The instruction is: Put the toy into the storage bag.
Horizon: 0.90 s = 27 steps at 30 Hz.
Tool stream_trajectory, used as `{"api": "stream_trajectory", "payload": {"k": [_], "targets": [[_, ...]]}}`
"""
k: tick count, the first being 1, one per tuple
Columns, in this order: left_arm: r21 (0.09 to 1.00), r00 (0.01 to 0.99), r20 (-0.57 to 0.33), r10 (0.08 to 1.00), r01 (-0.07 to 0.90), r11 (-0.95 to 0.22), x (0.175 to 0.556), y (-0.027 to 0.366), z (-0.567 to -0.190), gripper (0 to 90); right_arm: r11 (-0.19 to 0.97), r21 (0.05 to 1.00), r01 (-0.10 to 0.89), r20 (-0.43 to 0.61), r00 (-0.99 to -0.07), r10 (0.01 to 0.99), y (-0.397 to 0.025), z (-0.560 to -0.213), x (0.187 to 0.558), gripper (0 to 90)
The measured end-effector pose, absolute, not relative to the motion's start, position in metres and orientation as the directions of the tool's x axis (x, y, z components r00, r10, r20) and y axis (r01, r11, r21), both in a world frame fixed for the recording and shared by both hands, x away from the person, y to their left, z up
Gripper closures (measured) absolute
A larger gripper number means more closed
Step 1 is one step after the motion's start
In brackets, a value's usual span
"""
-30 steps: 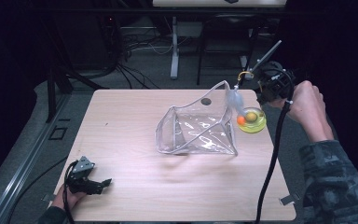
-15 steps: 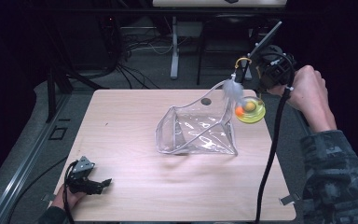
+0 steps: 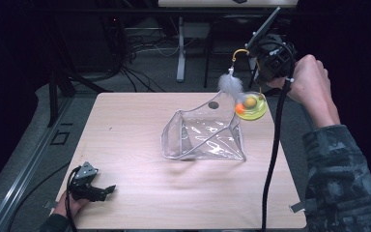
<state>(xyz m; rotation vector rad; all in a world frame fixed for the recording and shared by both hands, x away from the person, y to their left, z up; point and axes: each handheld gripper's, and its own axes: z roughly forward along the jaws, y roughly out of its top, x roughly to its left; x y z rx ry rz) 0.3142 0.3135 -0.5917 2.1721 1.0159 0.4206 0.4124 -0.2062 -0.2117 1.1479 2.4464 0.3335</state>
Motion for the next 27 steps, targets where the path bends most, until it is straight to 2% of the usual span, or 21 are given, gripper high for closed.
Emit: {"api": "stream_trajectory", "payload": {"k": [14, 27], "targets": [[0.707, 0.64, -0.002, 0.769, 0.545, -0.452, 0.314, 0.313, -0.592, 0.0, 0.654, 0.403, 0.64, -0.254, -0.609, 0.752, -0.178, -0.2, 0.419, 87.7], [0.707, 0.637, -0.004, 0.771, 0.547, -0.448, 0.314, 0.313, -0.592, 0.0, 0.666, 0.413, 0.622, -0.232, -0.635, 0.737, -0.151, -0.212, 0.43, 87.7]]}}
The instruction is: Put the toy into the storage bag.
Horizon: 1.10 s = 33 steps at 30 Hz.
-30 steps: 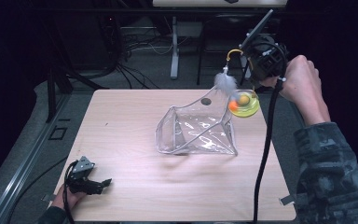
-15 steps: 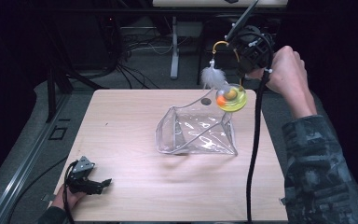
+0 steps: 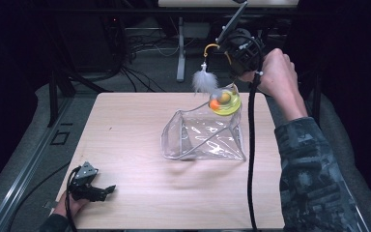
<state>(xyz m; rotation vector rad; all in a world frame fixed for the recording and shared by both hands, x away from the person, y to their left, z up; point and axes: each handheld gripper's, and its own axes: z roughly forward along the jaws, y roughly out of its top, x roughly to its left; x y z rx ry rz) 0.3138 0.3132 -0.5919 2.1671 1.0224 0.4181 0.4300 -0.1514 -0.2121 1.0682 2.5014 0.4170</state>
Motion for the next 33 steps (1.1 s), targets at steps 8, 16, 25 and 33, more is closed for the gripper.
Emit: {"api": "stream_trajectory", "payload": {"k": [8, 16, 25, 33], "targets": [[0.707, 0.639, -0.001, 0.769, 0.545, -0.451, 0.314, 0.313, -0.592, 0.0, 0.665, 0.404, 0.628, -0.2, -0.649, 0.734, -0.142, -0.23, 0.438, 87.7], [0.709, 0.639, 0.0, 0.77, 0.543, -0.45, 0.314, 0.313, -0.592, 0.0, 0.653, 0.387, 0.651, -0.142, -0.657, 0.74, -0.138, -0.258, 0.449, 87.6], [0.708, 0.637, -0.003, 0.771, 0.546, -0.448, 0.314, 0.313, -0.592, 0.0, 0.651, 0.355, 0.671, -0.12, -0.658, 0.744, -0.138, -0.286, 0.459, 87.7], [0.707, 0.639, 0.0, 0.769, 0.544, -0.452, 0.314, 0.313, -0.592, 0.0, 0.651, 0.318, 0.689, -0.117, -0.653, 0.749, -0.142, -0.312, 0.463, 87.7]]}}
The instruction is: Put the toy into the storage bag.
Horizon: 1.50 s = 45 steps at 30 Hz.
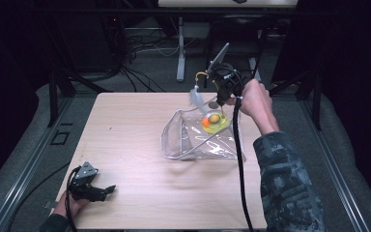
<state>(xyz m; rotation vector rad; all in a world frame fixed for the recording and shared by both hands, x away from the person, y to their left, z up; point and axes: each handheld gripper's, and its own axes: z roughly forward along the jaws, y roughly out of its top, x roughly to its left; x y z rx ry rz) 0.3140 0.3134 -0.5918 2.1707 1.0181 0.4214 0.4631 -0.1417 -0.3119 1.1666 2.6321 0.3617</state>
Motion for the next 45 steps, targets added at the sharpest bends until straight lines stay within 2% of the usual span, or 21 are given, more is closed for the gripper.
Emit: {"api": "stream_trajectory", "payload": {"k": [15, 33, 45], "targets": [[0.71, 0.637, -0.002, 0.771, 0.544, -0.448, 0.314, 0.313, -0.592, 0.0, 0.655, 0.245, 0.715, -0.094, -0.655, 0.75, -0.151, -0.356, 0.465, 87.8], [0.707, 0.639, 0.0, 0.769, 0.544, -0.452, 0.314, 0.313, -0.592, 0.0, 0.662, 0.188, 0.725, -0.083, -0.66, 0.747, -0.145, -0.382, 0.465, 87.8], [0.708, 0.637, -0.005, 0.771, 0.547, -0.448, 0.314, 0.313, -0.592, 0.0, 0.681, 0.102, 0.726, -0.107, -0.672, 0.733, -0.138, -0.398, 0.468, 87.8]]}}
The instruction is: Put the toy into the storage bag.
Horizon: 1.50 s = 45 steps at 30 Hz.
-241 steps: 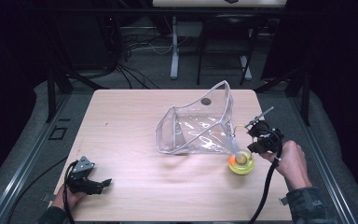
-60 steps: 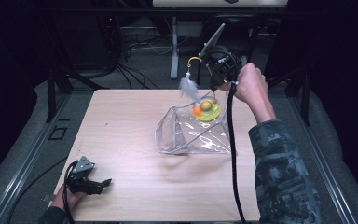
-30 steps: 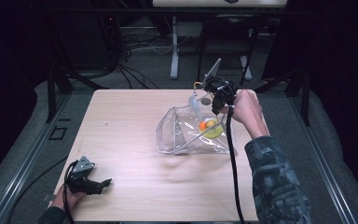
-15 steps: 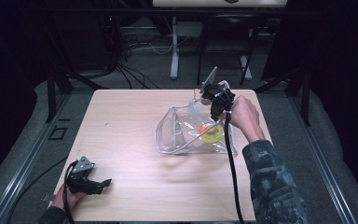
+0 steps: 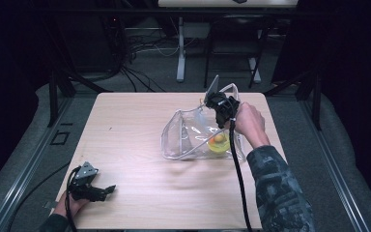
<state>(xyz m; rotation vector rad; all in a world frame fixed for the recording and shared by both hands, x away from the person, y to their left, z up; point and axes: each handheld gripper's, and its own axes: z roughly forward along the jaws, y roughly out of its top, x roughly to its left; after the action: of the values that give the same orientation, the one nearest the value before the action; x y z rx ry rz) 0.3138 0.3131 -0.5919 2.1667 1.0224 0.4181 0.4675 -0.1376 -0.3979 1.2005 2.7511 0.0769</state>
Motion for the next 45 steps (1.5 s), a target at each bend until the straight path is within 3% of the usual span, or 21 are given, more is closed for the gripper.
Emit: {"api": "stream_trajectory", "payload": {"k": [22, 28, 39, 45], "targets": [[0.708, 0.638, -0.004, 0.77, 0.546, -0.449, 0.314, 0.313, -0.592, 0.0, 0.67, 0.069, 0.739, -0.1, -0.663, 0.742, -0.137, -0.404, 0.467, 86.0], [0.707, 0.638, -0.004, 0.77, 0.546, -0.449, 0.314, 0.313, -0.592, 0.0, 0.677, 0.11, 0.728, -0.128, -0.665, 0.736, -0.136, -0.394, 0.461, 74.9], [0.707, 0.638, -0.003, 0.77, 0.546, -0.449, 0.314, 0.313, -0.592, 0.0, 0.656, 0.288, 0.698, -0.114, -0.655, 0.747, -0.144, -0.359, 0.445, 33.0], [0.711, 0.636, -0.001, 0.772, 0.544, -0.446, 0.314, 0.313, -0.592, 0.0, 0.632, 0.372, 0.68, -0.11, -0.644, 0.757, -0.156, -0.342, 0.432, 17.9]]}}
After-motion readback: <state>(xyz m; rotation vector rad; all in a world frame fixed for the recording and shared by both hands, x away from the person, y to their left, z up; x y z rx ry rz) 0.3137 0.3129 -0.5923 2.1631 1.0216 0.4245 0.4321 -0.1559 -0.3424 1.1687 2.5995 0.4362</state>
